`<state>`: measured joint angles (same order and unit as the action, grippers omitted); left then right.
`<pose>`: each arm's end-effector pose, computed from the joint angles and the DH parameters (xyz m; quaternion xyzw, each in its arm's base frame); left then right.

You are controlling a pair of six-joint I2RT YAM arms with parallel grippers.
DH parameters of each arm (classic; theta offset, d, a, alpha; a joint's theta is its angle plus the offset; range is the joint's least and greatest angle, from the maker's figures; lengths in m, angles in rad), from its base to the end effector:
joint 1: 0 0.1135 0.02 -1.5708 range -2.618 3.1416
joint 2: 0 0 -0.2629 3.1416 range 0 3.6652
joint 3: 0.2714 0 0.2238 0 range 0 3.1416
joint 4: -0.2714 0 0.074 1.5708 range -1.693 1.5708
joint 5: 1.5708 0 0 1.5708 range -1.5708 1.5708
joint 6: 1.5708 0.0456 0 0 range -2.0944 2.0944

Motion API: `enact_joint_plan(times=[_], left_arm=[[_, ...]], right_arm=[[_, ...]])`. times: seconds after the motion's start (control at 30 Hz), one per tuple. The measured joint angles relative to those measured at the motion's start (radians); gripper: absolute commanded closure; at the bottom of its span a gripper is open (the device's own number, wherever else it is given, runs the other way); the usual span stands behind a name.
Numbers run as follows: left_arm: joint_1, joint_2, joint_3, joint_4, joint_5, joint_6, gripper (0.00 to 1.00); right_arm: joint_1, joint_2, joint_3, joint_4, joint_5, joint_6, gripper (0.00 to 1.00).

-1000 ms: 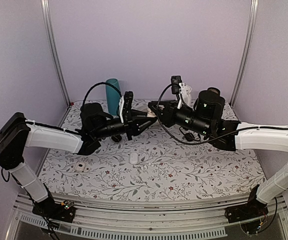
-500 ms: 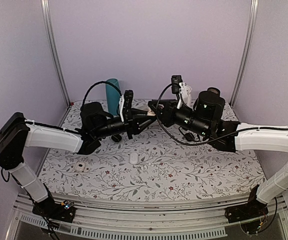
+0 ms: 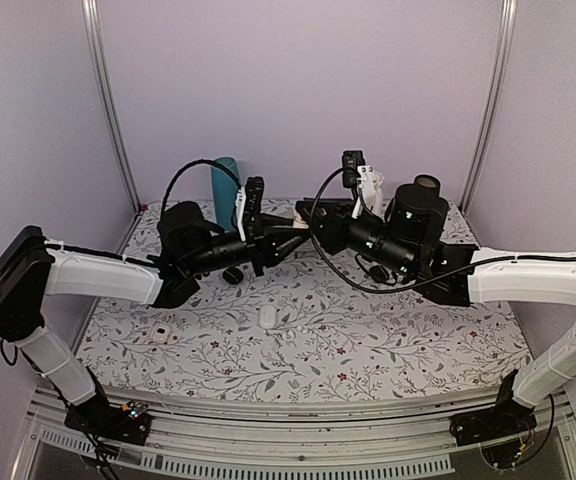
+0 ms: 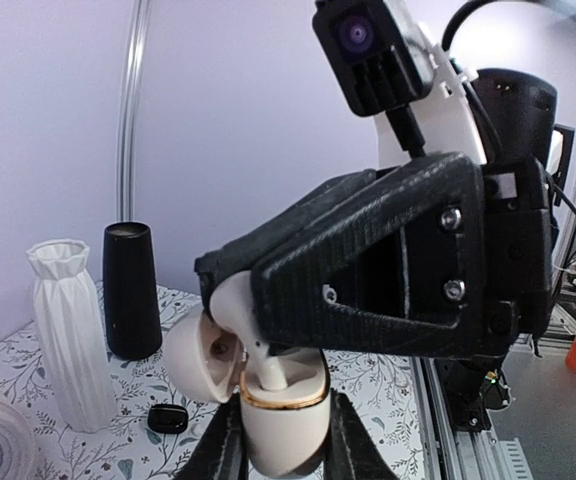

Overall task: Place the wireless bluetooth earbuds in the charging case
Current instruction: Insert the left earbud into the left side groove of the charging case.

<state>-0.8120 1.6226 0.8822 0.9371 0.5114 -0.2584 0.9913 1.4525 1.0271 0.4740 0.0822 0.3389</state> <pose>0.2211 -0.2656 0.2971 0.3558 0.5368 -0.5195 0.5616 0.1835 0.2736 0.3460 -0.1926 0.6623 0.4242 0.5868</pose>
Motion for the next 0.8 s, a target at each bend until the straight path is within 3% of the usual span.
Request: enact_joint_plan(times=[0.8], left_arm=[[-0.014,-0.021,0.0,-0.039,-0.071,0.023,1.0]], right_arm=[[0.004,0.01,0.0,0.022,0.015,0.0,0.88]])
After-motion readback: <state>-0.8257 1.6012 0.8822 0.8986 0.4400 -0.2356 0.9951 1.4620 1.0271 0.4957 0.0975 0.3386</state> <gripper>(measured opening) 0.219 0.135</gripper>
